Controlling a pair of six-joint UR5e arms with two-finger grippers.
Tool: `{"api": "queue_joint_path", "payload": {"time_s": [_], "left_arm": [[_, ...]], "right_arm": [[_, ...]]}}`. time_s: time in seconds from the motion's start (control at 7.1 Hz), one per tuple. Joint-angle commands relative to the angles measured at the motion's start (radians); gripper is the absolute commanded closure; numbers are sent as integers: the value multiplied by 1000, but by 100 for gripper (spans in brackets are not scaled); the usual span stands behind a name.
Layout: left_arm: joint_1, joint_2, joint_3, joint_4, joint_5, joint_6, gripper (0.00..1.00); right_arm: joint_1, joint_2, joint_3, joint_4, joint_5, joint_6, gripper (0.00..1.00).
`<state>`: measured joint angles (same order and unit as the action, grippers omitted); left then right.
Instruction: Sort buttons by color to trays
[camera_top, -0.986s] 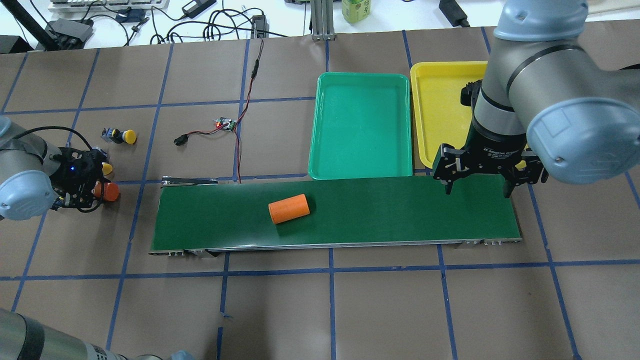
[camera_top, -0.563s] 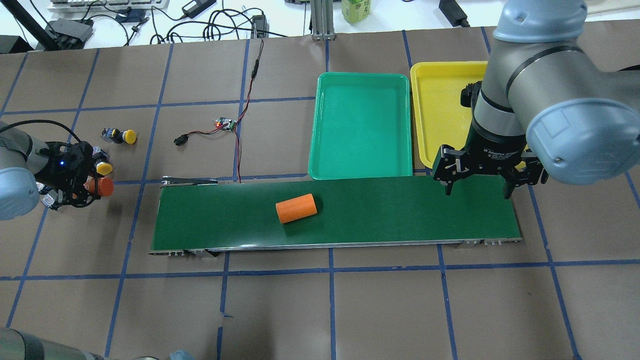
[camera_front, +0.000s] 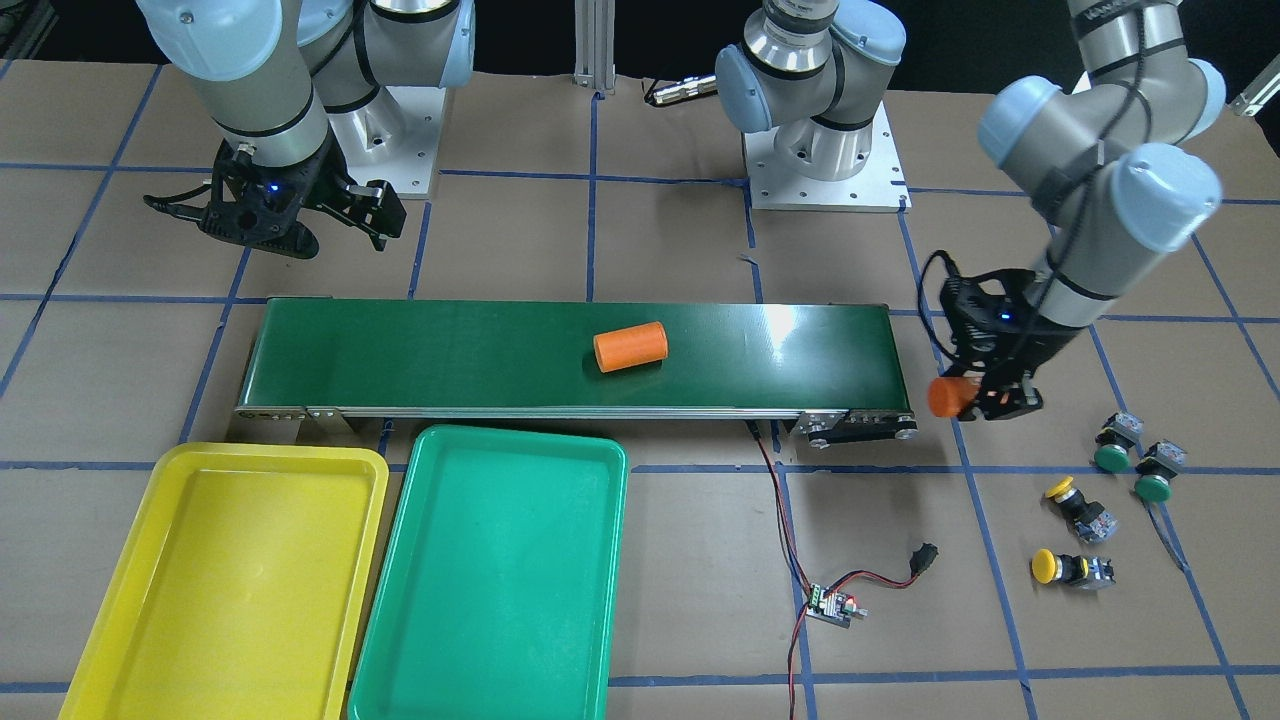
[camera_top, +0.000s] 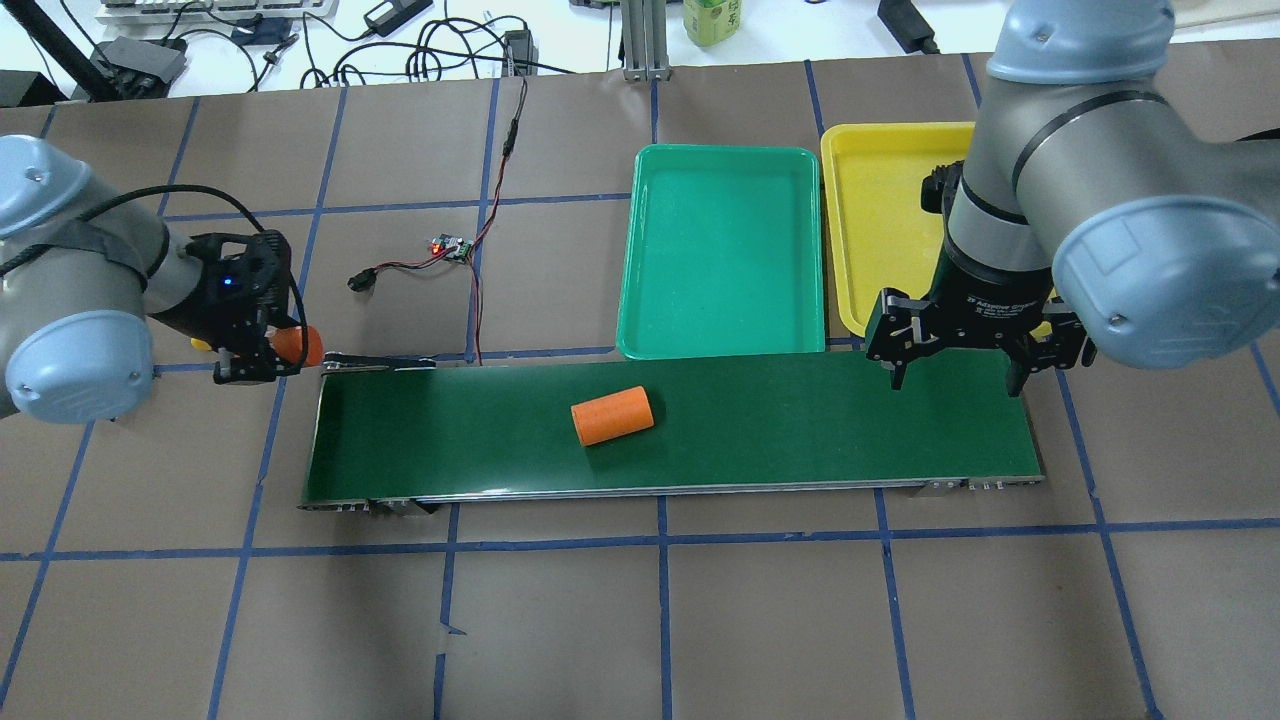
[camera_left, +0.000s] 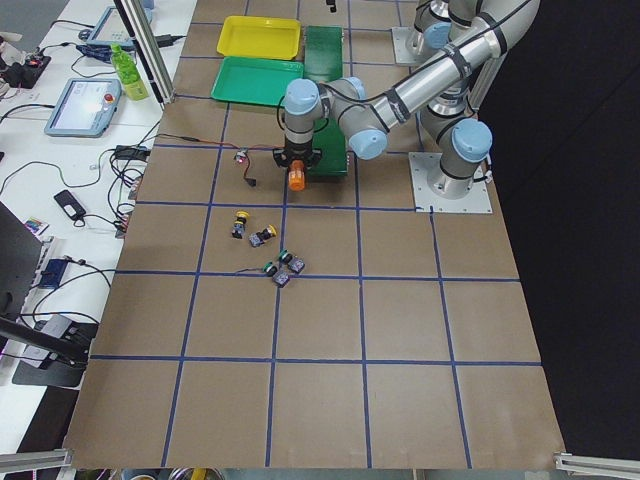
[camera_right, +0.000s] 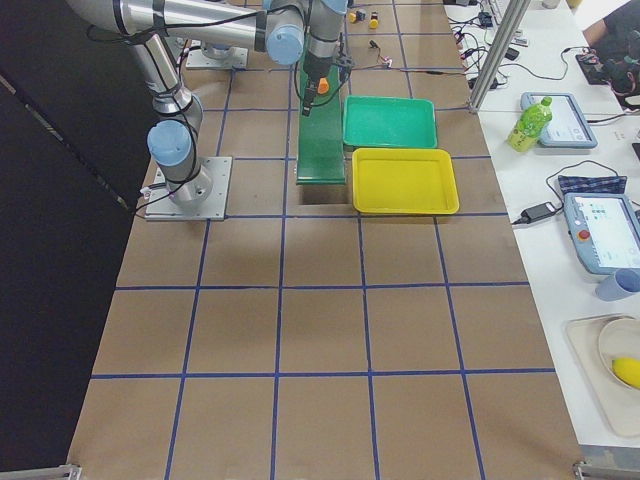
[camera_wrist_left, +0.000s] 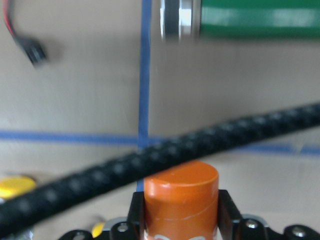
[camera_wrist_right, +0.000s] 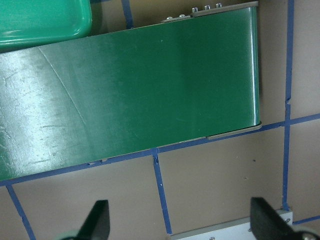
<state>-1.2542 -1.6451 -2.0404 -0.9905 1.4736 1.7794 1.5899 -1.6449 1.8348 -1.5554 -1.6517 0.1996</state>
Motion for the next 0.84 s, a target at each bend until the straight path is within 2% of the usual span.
{"api": "queue_joint_path", "payload": {"time_s": [0.0, 0.14, 0.28, 0.42, 0.56, 0.7], "left_arm": [[-155, 63, -84, 6, 25, -183, 97], [-187, 77, -98, 6, 40, -202, 97], [-217, 91, -116, 7, 40, -230, 91], [-238, 88, -124, 9, 39, -274, 73], [-244, 85, -132, 7, 34, -285, 1], [-245, 85, -136, 13, 39, -282, 0]], "right_arm": [[-1, 0, 1, 1, 0, 1, 0], [-1, 0, 4, 1, 0, 1, 0], [-1, -1, 6, 0, 0, 1, 0], [-1, -1, 6, 0, -2, 3, 0], [-1, -3, 6, 0, -3, 3, 0], [-1, -1, 6, 0, -6, 1, 0]]}}
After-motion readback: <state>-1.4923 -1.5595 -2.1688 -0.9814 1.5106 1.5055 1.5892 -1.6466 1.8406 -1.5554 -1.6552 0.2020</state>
